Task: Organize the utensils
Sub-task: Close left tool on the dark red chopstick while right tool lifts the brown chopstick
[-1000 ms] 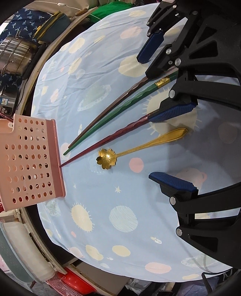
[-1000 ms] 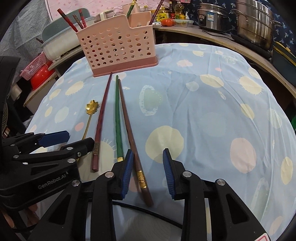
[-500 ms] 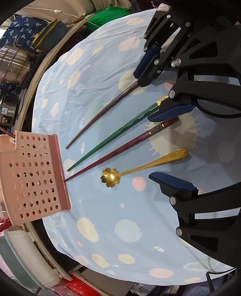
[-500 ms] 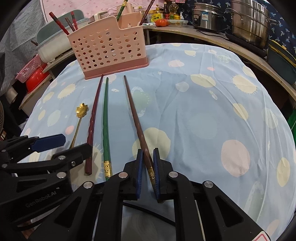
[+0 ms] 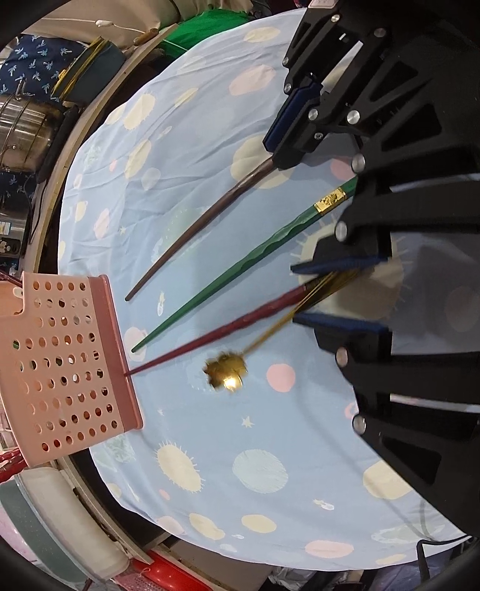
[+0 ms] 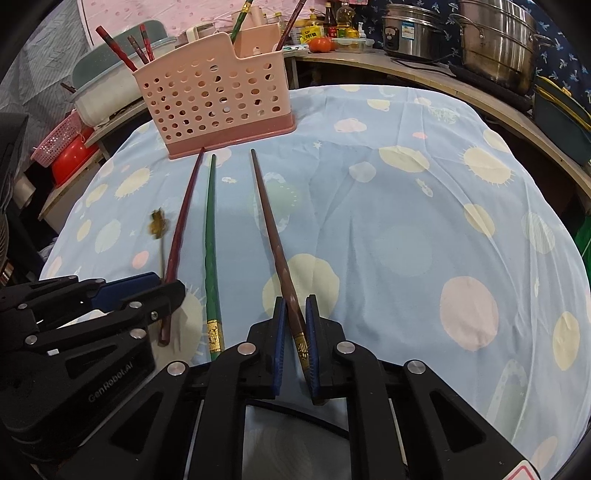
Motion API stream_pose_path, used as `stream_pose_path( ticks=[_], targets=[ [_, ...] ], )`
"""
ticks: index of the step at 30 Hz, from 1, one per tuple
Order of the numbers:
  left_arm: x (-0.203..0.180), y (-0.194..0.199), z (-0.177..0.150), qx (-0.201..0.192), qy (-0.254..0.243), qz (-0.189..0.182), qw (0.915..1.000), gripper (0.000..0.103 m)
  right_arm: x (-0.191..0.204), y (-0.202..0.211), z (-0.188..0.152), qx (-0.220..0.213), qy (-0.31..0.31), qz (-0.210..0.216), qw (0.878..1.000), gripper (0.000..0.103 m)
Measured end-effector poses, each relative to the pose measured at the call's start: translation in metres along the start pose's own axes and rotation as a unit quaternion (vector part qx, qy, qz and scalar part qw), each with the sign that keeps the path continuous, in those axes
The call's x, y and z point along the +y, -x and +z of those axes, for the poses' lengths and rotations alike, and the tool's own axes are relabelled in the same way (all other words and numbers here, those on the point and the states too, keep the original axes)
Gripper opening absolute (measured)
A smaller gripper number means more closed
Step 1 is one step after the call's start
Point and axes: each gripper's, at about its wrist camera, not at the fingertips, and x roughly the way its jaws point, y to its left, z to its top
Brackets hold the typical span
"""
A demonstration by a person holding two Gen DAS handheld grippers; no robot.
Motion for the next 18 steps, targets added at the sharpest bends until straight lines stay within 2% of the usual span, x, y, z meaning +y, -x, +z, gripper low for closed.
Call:
stream_pose_path(
  ticks=[3,18],
  targets=[
    [0.001,0.004,0.001,-0.001,0.002,-0.008,1.0000,0.008,0.000,0.002,0.000,0.002,-0.005,0.008,1.000,0.009],
    [0.031,0.030,-0.003,-0.019,0.035,-0.025,0.9989,0.006,0.010,0.023,0.007,-0.015,-0.001,0.017,1.000,0.007]
  ],
)
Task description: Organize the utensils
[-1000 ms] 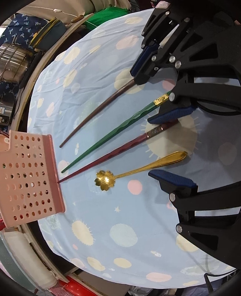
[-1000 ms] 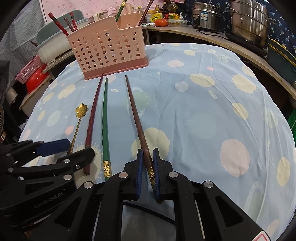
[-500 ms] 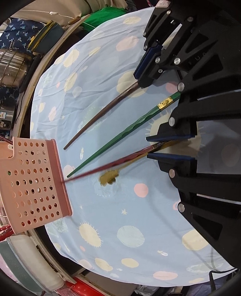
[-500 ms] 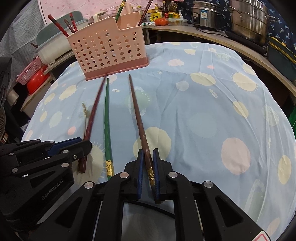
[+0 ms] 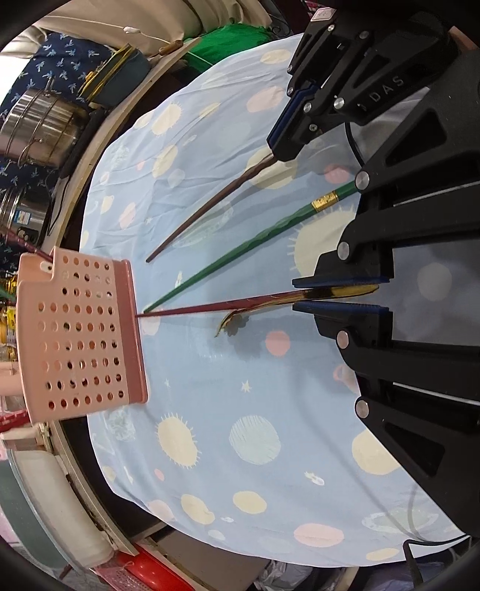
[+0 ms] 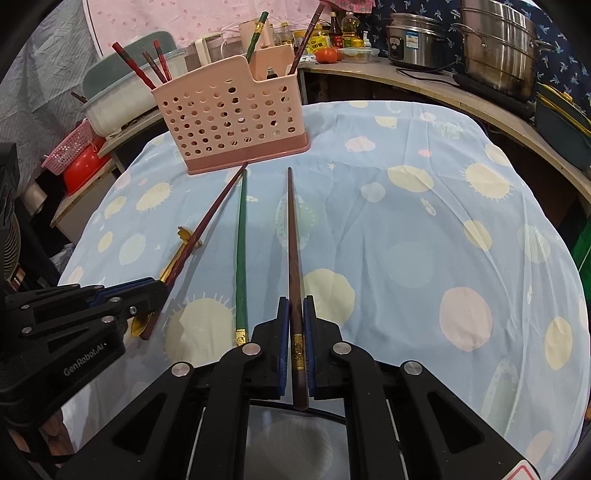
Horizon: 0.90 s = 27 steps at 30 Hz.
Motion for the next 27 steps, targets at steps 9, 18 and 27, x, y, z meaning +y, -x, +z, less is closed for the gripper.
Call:
stream_pose_path(
  ticks=[9,18,27],
  targets=[
    [0.019,0.023,0.000,-0.018,0.023,-0.011,0.9995,0.006,0.004,0.014,0.006,-0.016,0.000,0.008,1.000,0.007],
    [0.026,0.048,0.011,-0.047,0.028,-0.020,0.9983,0.001,0.012,0.033,0.018,-0.039,0.003,0.018,0.999,0.007],
    [0.031,0.018,-0.003,-0.002,0.046,-0.003,0.9990,0.006,0.012,0.025,0.009,-0.024,0.004,0.018,1.000,0.007]
  ],
)
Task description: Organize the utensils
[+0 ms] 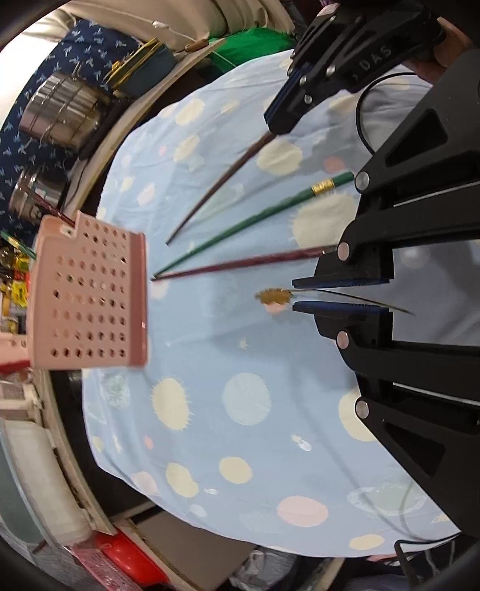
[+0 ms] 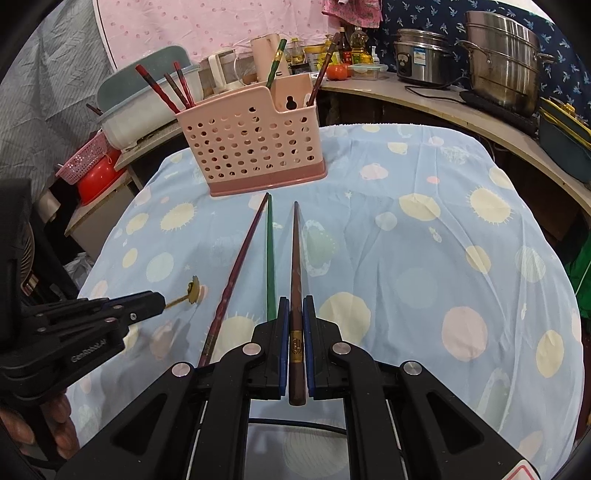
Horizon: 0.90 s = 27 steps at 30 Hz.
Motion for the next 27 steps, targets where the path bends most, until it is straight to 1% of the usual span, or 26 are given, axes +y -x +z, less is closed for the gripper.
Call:
stream_pose_path(
  ticks=[3,5,9,11,12,13,14,19,21,22,23,24,25,27],
  targets=[
    [0.006,-0.006,-0.004,0.009,0.009,0.006,0.9999,0.010,-0.001,-0.002,-0.001,0.003,-0.001,0.000,1.000,0.007],
    [0.008,-0.008,-0.005,0.012,0.008,0.009,0.9999,0.010,-0.002,-0.004,-0.002,0.005,-0.003,0.000,1.000,0.007],
    [0.008,-0.010,-0.007,0.017,0.007,0.005,0.9998,0.010,-0.001,-0.005,-0.003,0.007,-0.003,0.000,1.000,0.007],
    [0.010,-0.010,-0.010,0.022,0.012,-0.001,0.9997,0.012,-0.001,-0.005,-0.003,0.007,-0.003,0.000,1.000,0.007],
    [0.010,-0.009,-0.012,0.025,0.011,0.000,0.9996,0.026,-0.001,-0.005,-0.003,0.007,-0.002,0.000,1.000,0.007],
    [0.010,-0.008,-0.015,0.025,0.011,0.003,0.9996,0.043,-0.001,-0.005,-0.003,0.007,-0.002,-0.001,1.000,0.007],
    [0.011,-0.005,-0.021,0.022,0.006,0.008,0.9997,0.046,-0.001,-0.004,-0.003,0.007,-0.002,-0.001,1.000,0.007],
    [0.018,-0.004,-0.050,0.041,-0.001,0.010,0.9991,0.045,0.000,-0.002,-0.006,0.008,-0.003,0.000,1.000,0.007],
    [0.017,-0.001,-0.058,0.034,-0.015,0.017,0.9992,0.044,0.001,0.000,-0.007,0.009,-0.003,0.003,1.000,0.007],
    [0.015,0.001,-0.060,0.032,-0.021,0.022,0.9990,0.042,0.002,0.001,-0.008,0.010,-0.002,0.003,1.000,0.007],
    [0.015,0.001,-0.061,0.031,-0.024,0.023,0.9990,0.039,0.002,0.002,-0.010,0.011,-0.001,0.004,1.000,0.007],
    [0.015,0.002,-0.062,0.029,-0.026,0.023,0.9990,0.025,0.004,0.002,-0.010,0.012,0.000,0.004,1.000,0.007],
    [0.016,0.001,-0.062,0.030,-0.027,0.020,0.9990,0.014,0.005,0.002,-0.011,0.012,0.001,0.005,1.000,0.007],
    [0.017,0.002,-0.060,0.029,-0.025,0.014,0.9992,0.011,0.006,0.002,-0.012,0.013,0.002,0.005,1.000,0.007]
  ],
)
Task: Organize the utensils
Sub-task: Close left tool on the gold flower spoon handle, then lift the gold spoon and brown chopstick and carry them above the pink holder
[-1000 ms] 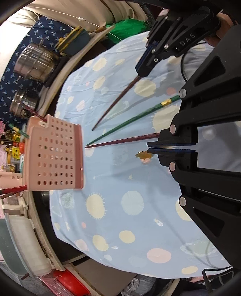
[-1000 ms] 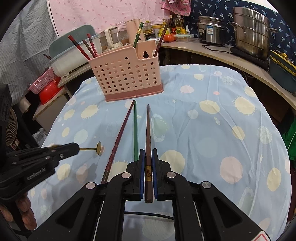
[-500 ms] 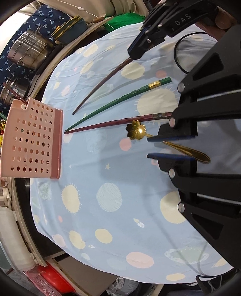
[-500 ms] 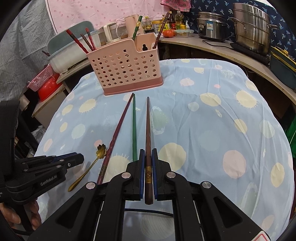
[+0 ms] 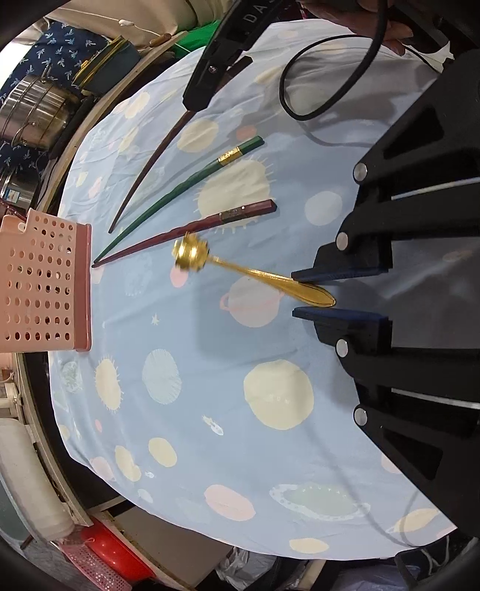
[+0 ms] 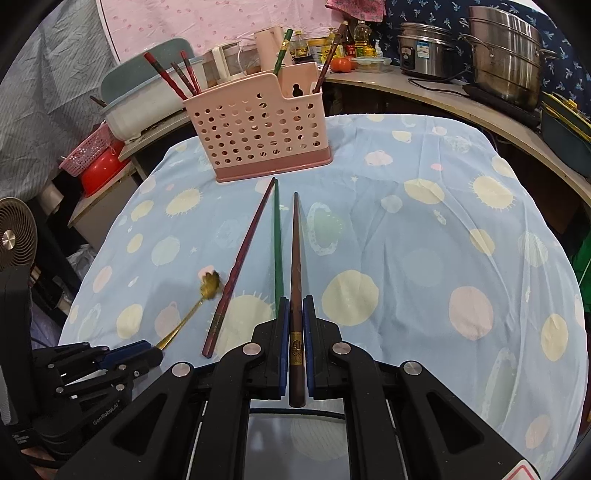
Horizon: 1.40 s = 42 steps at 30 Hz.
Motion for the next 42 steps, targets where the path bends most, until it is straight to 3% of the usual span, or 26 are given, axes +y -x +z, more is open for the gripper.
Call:
stream_pose_path(
  ticks=[12,18,21,42],
  targets=[
    [-0.004,0.033,0.041,-0.060,0.005,-0.015,0.9981,0.010,0.004,0.009,0.018,-0.022,0.007,0.004,1.000,0.007],
    [-0.006,0.052,0.074,-0.097,0.005,-0.020,0.9951,0.009,0.007,0.024,0.041,-0.049,0.009,0.008,0.999,0.007],
    [-0.005,0.060,0.090,-0.110,0.009,-0.027,0.9936,0.001,0.008,0.029,0.053,-0.060,0.007,0.011,0.998,0.007],
    [-0.001,0.118,0.173,-0.187,0.000,-0.034,0.9818,0.001,0.018,0.074,0.141,-0.157,0.027,0.011,0.987,0.007]
  ],
)
